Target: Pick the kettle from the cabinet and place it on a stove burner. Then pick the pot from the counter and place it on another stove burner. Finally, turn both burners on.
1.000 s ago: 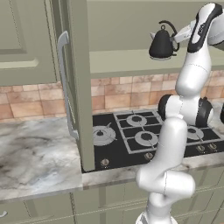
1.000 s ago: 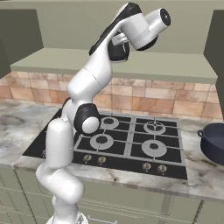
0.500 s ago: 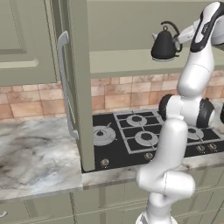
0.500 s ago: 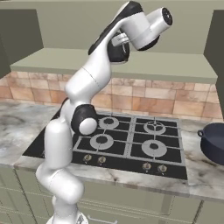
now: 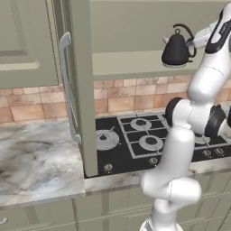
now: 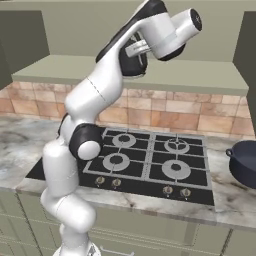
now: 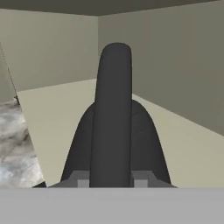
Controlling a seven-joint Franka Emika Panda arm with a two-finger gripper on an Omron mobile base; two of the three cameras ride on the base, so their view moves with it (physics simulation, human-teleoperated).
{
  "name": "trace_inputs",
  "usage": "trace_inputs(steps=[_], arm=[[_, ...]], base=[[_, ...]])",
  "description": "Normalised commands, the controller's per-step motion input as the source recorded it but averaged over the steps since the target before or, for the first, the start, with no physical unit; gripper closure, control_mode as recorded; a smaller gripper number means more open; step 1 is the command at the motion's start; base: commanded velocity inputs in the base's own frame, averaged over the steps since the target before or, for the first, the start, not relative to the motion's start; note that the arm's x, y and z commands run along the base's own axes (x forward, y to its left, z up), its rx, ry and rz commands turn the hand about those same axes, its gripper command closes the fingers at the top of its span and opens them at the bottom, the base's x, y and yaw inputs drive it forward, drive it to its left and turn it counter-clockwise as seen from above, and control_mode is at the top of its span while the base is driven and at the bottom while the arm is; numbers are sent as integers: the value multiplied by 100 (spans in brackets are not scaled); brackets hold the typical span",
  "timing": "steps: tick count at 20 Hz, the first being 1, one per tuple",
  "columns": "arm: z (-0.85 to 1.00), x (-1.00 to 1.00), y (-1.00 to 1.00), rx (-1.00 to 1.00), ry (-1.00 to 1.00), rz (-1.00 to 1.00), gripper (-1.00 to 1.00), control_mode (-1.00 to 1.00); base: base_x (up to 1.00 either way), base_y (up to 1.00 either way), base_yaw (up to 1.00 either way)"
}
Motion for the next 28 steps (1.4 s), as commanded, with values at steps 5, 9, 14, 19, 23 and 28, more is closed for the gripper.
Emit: trace_inputs(steps=[5, 9, 14, 19, 23, 28], arm=[[-2, -77, 18, 0, -6, 0, 100, -100], [-2, -78, 27, 0, -8, 1, 100, -100], [-3, -66, 44, 0, -9, 1, 100, -100], [-4, -58, 56, 0, -9, 2, 100, -100], [-1, -57, 58, 0, -8, 3, 100, -100], [-2, -58, 55, 0, -6, 3, 100, -100]], base=[[0, 0, 0], [0, 0, 0], [0, 0, 0], [0, 0, 0], [0, 0, 0], [0, 0, 0]])
